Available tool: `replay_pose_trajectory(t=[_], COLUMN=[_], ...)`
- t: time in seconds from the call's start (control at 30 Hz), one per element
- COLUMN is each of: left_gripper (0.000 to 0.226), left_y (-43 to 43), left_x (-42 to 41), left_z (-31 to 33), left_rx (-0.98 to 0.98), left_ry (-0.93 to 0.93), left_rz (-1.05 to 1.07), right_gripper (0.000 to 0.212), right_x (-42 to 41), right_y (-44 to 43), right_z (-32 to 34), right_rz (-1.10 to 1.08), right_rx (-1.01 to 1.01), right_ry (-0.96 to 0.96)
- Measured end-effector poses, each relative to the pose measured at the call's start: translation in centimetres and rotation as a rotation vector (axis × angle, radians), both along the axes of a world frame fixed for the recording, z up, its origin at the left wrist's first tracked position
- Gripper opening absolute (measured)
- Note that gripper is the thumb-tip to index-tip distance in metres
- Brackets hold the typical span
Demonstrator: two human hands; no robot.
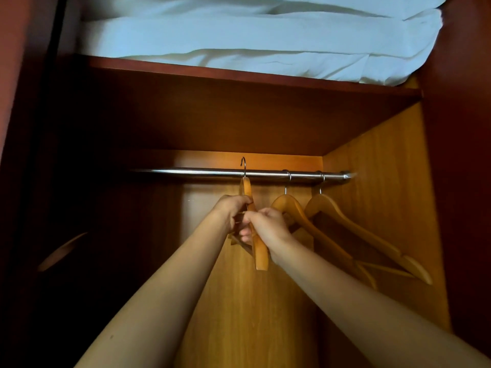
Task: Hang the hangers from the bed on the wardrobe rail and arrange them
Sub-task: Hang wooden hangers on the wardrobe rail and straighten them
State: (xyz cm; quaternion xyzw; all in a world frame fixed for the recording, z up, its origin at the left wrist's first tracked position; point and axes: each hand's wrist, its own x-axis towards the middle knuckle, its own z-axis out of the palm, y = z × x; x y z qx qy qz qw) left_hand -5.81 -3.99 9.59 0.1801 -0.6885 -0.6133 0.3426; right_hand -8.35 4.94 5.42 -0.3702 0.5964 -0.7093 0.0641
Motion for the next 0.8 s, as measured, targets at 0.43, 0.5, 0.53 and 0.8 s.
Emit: replay_pose_trajectory(t=[0.43,0.5,0.53,0.8], left_gripper=[0.022,0.007,0.008,0.019], left_y=[-1.2,-1.0,-1.1,-0.7], left_x=[-1.8,-1.9,-2.0,-2.0], left_z=[-2.4,-2.6,-2.7,-3.4], left_rx=[-0.060,-0.031,-0.023,-0.029], left_ry=[-0.047,-0.040,-0.032,0.014], left_rz=[-0.025,-0.038,-0.043,-0.070], right_gripper=[0.014,0.022,0.025,0.048], right_x=[-2.3,-3.0,-3.5,-10.1], right_y=[-0.9,-0.1,0.5,8.4], right_z=[-2.3,-2.0,-1.7,0.4], right_rz=[-0.196,-0.301,-0.400,-1.022], right_rx=[0.310,0.382,0.398,0.791], right_ry=[0.418,0.570,0.669,0.809])
